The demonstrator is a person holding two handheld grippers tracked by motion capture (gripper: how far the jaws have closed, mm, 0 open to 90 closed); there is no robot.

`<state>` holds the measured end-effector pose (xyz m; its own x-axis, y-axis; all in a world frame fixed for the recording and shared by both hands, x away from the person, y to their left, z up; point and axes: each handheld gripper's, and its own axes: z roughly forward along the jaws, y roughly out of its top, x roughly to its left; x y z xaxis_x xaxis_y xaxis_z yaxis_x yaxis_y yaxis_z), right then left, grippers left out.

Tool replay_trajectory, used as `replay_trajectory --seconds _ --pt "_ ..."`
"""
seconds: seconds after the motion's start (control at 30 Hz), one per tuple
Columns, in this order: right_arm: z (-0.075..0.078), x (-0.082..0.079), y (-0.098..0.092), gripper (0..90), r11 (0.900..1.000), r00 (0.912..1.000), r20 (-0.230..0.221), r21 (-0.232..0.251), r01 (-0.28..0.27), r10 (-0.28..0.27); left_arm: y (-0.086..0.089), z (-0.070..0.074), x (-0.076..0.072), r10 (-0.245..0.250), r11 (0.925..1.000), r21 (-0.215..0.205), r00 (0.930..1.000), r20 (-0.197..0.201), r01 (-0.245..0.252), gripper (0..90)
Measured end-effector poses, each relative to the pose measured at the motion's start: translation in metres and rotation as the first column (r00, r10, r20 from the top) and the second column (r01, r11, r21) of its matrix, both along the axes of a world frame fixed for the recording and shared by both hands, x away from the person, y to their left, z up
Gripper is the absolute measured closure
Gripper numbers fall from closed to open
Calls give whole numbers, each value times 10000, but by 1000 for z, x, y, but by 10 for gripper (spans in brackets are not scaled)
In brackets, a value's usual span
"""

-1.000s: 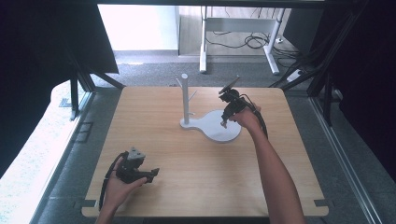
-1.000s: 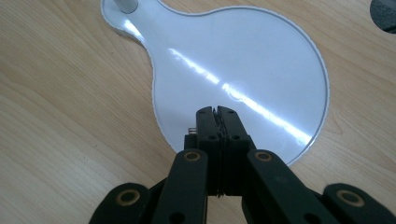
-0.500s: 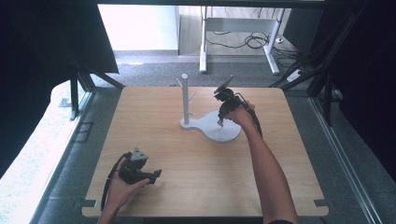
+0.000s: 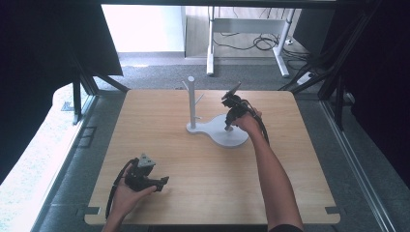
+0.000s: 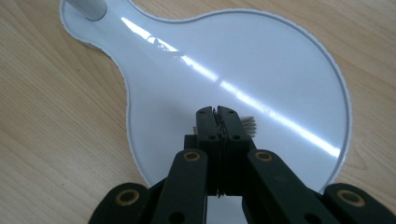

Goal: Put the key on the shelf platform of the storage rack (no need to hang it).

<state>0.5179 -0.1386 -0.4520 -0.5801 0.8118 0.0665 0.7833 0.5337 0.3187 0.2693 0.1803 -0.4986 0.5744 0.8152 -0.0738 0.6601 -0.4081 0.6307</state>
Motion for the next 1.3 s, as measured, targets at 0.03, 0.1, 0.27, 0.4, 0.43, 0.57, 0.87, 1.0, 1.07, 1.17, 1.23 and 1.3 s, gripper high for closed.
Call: replay_trajectory --seconds 0.03,0.1,0.27,0.4,0.43,0.57,0.87,1.0,1.07,1.17,1.23,1.3 --pt "-2 0 0 895 10000 10000 1 -12 43 -43 0 0 0 32 10000 -3 10000 29 -32 249" --pt "-6 1 -2 894 10000 10000 -47 46 29 -29 0 1 0 -71 10000 53 9999 108 71 249" --pt "-15 1 -5 888 9998 9999 -98 144 138 -137 -1 1 0 -88 9999 69 9999 101 87 248" --pt "-19 0 -8 887 9989 9997 -57 424 219 -217 -2 0 0 -141 9999 77 9998 137 140 248" --pt "-19 0 -8 887 9989 9998 -47 426 197 -195 -2 0 0 -143 9999 74 9998 139 142 247" --pt "-21 -2 -9 861 9990 9999 -26 434 144 -143 -3 0 0 -169 9998 96 9998 134 168 247" --pt "-15 -8 -9 669 9986 9994 332 526 -100 82 -3 -1 0 -185 9998 103 9997 183 184 247" --pt "-6 -15 -10 594 9972 9982 592 752 -18 -27 -4 -1 -1 -231 9997 124 9995 224 228 247" --pt "-3 -19 -12 563 9967 9978 661 810 7 -61 -5 0 -1 -276 9996 90 9993 245 274 246" --pt "1 -26 -13 551 9964 9970 775 832 -134 69 -5 0 -2 -304 9995 95 9991 304 301 246" --pt "4 -33 -15 545 9943 9957 903 1021 -297 204 -5 1 -2 -297 9995 109 9990 332 294 245" --pt "6 -40 -16 534 9925 9943 1022 1144 -421 304 -5 0 -1 -291 9995 103 9990 334 287 245"
